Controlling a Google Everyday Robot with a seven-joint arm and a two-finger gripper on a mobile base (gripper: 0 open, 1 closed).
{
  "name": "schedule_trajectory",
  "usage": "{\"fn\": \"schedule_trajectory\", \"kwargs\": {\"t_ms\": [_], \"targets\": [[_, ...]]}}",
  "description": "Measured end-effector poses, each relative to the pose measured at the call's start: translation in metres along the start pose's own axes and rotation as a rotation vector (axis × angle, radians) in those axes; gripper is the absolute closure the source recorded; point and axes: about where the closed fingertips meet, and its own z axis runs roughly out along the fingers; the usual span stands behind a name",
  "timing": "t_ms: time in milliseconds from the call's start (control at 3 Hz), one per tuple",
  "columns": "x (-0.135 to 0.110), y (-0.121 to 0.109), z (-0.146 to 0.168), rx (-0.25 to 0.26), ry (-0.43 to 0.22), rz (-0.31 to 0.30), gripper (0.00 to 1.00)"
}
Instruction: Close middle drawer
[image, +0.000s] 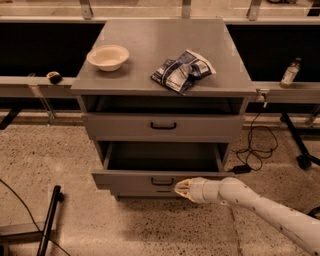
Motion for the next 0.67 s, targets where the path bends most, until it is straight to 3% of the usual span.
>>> {"fn": "schedule_trajectory", "kwargs": {"t_ms": [667], "targets": [[0.002, -0.073, 0.022, 0.038, 0.027, -0.033, 1.00]]}}
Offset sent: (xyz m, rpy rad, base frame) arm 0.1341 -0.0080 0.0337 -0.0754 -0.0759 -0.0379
